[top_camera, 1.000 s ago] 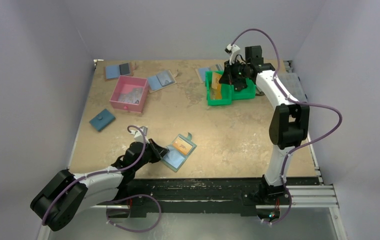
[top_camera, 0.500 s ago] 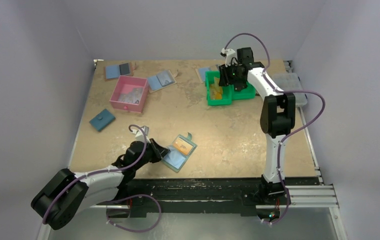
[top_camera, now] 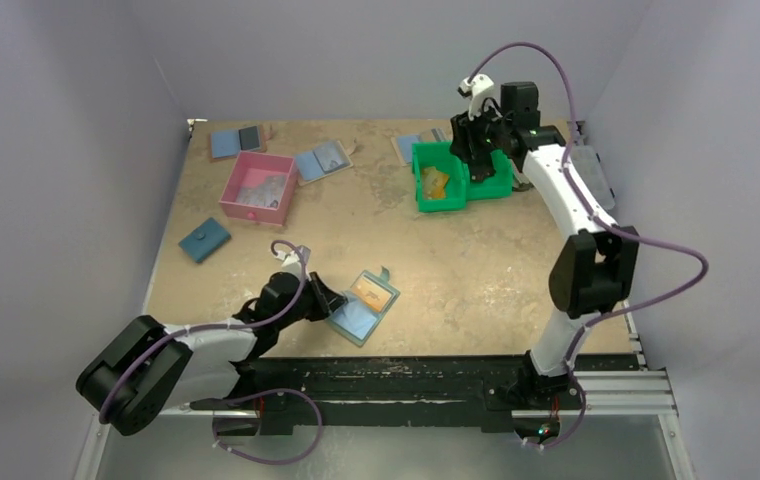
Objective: Take the credit cards out of the card holder
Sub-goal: Remove the credit card from the card holder.
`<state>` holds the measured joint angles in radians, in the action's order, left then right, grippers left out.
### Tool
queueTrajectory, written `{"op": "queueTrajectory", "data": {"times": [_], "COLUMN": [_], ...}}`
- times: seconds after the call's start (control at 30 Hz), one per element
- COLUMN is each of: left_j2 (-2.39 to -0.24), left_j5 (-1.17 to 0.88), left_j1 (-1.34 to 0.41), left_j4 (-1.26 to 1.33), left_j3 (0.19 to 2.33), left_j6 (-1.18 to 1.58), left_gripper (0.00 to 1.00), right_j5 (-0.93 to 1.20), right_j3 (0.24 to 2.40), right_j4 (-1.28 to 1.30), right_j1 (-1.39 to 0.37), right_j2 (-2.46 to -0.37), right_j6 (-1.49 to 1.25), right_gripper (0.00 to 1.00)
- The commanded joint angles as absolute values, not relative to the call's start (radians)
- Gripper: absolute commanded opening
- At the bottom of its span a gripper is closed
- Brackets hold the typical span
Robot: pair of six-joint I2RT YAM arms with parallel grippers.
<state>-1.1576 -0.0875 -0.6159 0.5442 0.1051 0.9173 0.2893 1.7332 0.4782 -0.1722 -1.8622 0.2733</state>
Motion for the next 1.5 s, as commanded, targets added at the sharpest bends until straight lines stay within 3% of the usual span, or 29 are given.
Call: {"op": "queueTrajectory", "data": {"times": [0.0, 0.3, 0.53, 0.73, 0.83, 1.0, 1.13, 1.17, 1.23, 1.27, 1.47], "left_j2": [-1.21, -1.41, -1.499, -1.394, -1.34, -1.122, -0.921, -0.877, -0.787, -0.753, -0.759], "left_j5": [-0.156, -0.238, -0.189, -0.042, -0.005, 0.107, 0.155, 0.151, 0.137, 0.13, -0.033], "left_j1": [-0.614, -0.617, -0.616, -0.614, -0.615, -0.615, -0.616, -0.616, -0.615, -0.614, -0.614], "left_j4": [0.582, 0.513, 0.383, 0.313, 0.324, 0.29, 0.22, 0.225, 0.273, 0.319, 0.662], "left_j3": [0.181, 0.393, 0.515, 0.426, 0.36, 0.275, 0.247, 0.234, 0.178, 0.143, 0.012], "left_j6": [0.847, 0.731, 0.672, 0.715, 0.762, 0.801, 0.81, 0.822, 0.89, 0.935, 1.041], "left_gripper": [0.0, 0.0, 0.0, 0.02, 0.2, 0.38, 0.54, 0.61, 0.9, 0.98, 0.94], "right_j5": [0.605, 0.833, 0.95, 0.849, 0.77, 0.683, 0.635, 0.613, 0.573, 0.557, 0.544], "right_j3": [1.607, 1.147, 1.019, 0.98, 0.983, 0.998, 1.026, 1.03, 1.029, 1.027, 1.023], "right_j4": [0.495, 0.373, 0.424, 0.417, 0.408, 0.406, 0.441, 0.449, 0.455, 0.454, 0.451], "right_j1": [-0.192, -0.382, -0.457, -0.519, -0.556, -0.619, -0.641, -0.644, -0.647, -0.647, -0.652], "right_j2": [-1.725, -1.468, -1.493, -1.542, -1.581, -1.625, -1.656, -1.661, -1.667, -1.668, -1.682], "right_j6": [0.396, 0.534, 0.788, 0.911, 0.911, 0.908, 0.92, 0.932, 0.953, 0.961, 0.969], "right_gripper": [0.55, 0.51, 0.44, 0.4, 0.37, 0.31, 0.17, 0.14, 0.09, 0.08, 0.03]}}
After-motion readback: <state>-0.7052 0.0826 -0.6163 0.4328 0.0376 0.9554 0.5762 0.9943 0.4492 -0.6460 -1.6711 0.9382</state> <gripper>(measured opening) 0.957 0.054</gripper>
